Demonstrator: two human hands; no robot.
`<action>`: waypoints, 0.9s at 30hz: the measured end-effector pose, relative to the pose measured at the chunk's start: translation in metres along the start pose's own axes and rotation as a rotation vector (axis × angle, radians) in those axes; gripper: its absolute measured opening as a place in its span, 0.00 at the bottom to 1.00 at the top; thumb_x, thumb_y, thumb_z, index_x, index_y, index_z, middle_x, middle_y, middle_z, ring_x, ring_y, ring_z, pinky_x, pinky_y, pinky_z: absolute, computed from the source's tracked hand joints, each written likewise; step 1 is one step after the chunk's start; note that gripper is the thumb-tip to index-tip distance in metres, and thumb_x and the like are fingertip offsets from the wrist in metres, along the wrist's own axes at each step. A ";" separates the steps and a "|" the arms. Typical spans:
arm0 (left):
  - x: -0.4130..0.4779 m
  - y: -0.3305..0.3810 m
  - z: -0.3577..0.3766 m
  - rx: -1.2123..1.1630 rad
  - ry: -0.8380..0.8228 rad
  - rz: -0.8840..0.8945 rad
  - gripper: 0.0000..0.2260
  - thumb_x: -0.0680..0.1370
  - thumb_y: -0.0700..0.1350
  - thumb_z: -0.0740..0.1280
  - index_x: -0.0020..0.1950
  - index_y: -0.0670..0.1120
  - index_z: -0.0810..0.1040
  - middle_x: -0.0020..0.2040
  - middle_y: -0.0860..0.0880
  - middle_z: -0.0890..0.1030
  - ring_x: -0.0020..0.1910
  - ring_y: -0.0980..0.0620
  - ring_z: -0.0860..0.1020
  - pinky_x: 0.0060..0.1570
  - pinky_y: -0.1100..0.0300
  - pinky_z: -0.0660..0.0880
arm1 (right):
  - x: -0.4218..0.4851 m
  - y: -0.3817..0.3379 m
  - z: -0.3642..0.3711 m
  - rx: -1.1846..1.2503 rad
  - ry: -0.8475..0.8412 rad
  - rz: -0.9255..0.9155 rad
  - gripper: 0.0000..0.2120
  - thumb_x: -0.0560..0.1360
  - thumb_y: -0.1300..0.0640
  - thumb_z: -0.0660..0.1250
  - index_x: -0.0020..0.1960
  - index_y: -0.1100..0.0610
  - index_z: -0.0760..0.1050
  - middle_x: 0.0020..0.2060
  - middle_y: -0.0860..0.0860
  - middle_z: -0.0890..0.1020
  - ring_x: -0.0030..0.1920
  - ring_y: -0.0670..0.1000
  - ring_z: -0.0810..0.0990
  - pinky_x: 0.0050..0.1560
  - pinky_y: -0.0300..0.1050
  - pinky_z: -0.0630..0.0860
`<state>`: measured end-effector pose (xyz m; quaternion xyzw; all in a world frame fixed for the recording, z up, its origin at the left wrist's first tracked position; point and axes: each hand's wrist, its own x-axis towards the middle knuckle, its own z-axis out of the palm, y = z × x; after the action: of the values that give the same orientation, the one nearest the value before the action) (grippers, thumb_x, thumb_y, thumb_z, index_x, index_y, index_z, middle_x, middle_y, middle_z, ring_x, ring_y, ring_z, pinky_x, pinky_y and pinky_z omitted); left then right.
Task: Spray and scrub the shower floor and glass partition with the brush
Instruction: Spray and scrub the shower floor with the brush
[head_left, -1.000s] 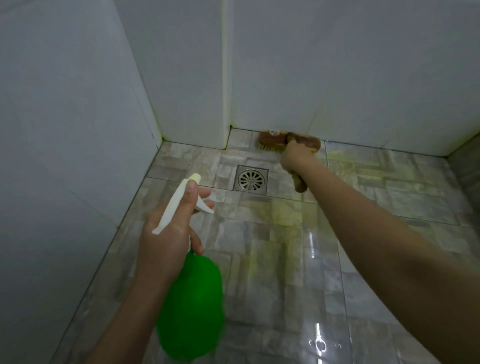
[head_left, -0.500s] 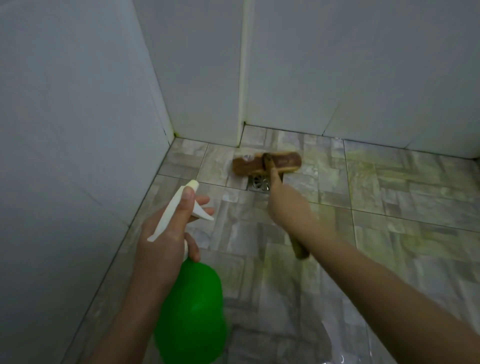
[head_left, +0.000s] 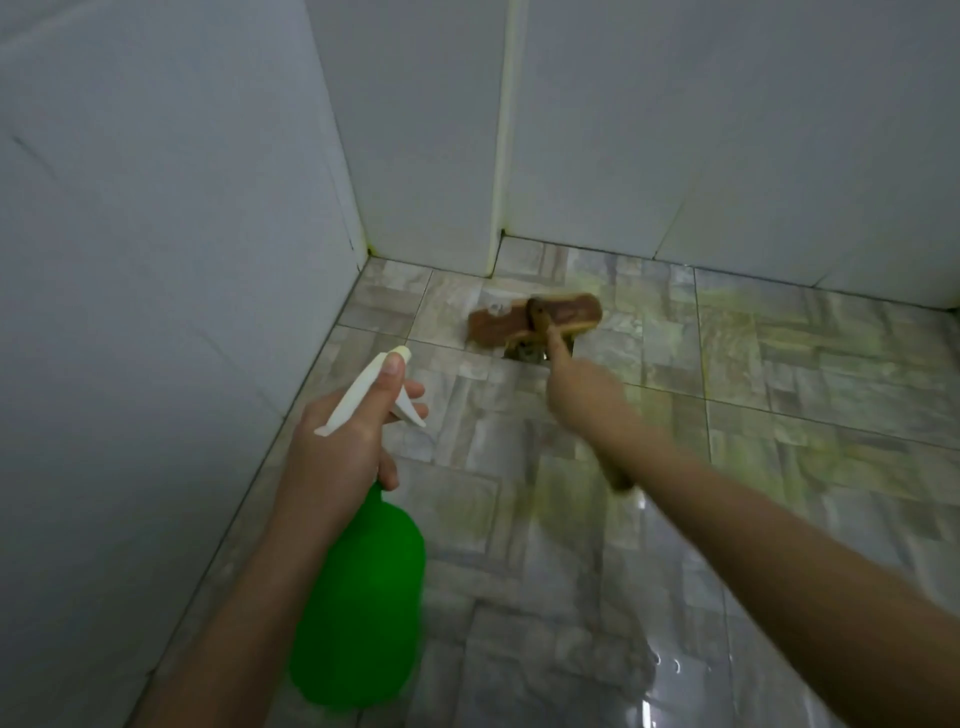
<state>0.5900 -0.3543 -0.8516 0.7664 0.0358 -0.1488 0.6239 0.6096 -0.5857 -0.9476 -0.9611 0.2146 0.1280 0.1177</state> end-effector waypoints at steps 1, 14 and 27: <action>-0.003 0.001 -0.001 0.005 0.008 0.008 0.16 0.78 0.63 0.63 0.35 0.64 0.84 0.44 0.53 0.87 0.24 0.48 0.74 0.31 0.57 0.71 | 0.020 0.003 -0.013 0.029 0.008 0.007 0.34 0.79 0.64 0.53 0.79 0.49 0.40 0.39 0.56 0.76 0.33 0.52 0.75 0.31 0.46 0.70; -0.026 0.004 -0.048 -0.025 0.150 0.012 0.17 0.81 0.61 0.63 0.40 0.56 0.86 0.43 0.52 0.88 0.32 0.40 0.79 0.31 0.57 0.72 | -0.015 0.004 -0.034 0.039 -0.096 -0.230 0.27 0.82 0.57 0.52 0.78 0.45 0.48 0.41 0.59 0.78 0.36 0.58 0.78 0.34 0.50 0.78; -0.014 -0.013 -0.055 -0.050 0.171 0.015 0.23 0.74 0.66 0.60 0.48 0.51 0.86 0.48 0.52 0.88 0.22 0.49 0.72 0.32 0.55 0.72 | 0.082 -0.041 -0.061 -0.189 -0.251 -0.580 0.25 0.81 0.55 0.57 0.75 0.38 0.59 0.46 0.49 0.77 0.49 0.56 0.78 0.49 0.45 0.72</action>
<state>0.5835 -0.2960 -0.8500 0.7607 0.0872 -0.0771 0.6386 0.7116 -0.5977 -0.9077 -0.9656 -0.0970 0.2260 0.0848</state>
